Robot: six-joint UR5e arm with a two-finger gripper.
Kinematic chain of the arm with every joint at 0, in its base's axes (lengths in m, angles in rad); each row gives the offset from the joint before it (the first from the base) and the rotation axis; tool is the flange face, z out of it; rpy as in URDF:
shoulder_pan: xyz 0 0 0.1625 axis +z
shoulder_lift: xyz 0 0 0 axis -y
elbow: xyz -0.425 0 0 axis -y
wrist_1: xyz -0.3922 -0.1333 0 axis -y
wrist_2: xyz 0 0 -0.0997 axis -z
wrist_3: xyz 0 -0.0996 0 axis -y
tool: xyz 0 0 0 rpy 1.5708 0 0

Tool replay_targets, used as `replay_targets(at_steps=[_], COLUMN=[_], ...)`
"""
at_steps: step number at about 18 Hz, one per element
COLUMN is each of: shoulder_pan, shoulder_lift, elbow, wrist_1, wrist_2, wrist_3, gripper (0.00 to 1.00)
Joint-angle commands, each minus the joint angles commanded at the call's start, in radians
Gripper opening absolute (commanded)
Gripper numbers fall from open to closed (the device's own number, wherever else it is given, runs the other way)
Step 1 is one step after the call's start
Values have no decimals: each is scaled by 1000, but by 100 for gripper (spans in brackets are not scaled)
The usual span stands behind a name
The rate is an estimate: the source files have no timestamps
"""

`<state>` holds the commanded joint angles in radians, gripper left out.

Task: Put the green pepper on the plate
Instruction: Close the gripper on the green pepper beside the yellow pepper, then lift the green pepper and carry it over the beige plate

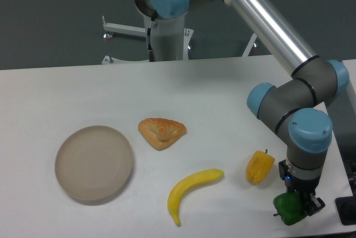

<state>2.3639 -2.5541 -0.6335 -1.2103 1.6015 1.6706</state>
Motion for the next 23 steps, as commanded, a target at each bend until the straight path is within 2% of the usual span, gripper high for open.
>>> replay_targets(at_steps=[5,8,10,11,13,18,20,23], shoulder_pan=[-2,-14,-23,-26,-28,-72,-103,-175], shoulder_lift=[11,18,44,69,142,319,372,422], elbow=[-9,-21,-55,-86,-188,-426,-488,-541], wrist_1=[-2,-3,-8,-11,-12,-12,-12,-11], wrist_2=[-2,0,2,2,0,-58,-61,-63], wrist_3=[-26,-86,-135,-155,-205,-421,-521,-664], gripper=[40,40,40,40,40,39,38,38])
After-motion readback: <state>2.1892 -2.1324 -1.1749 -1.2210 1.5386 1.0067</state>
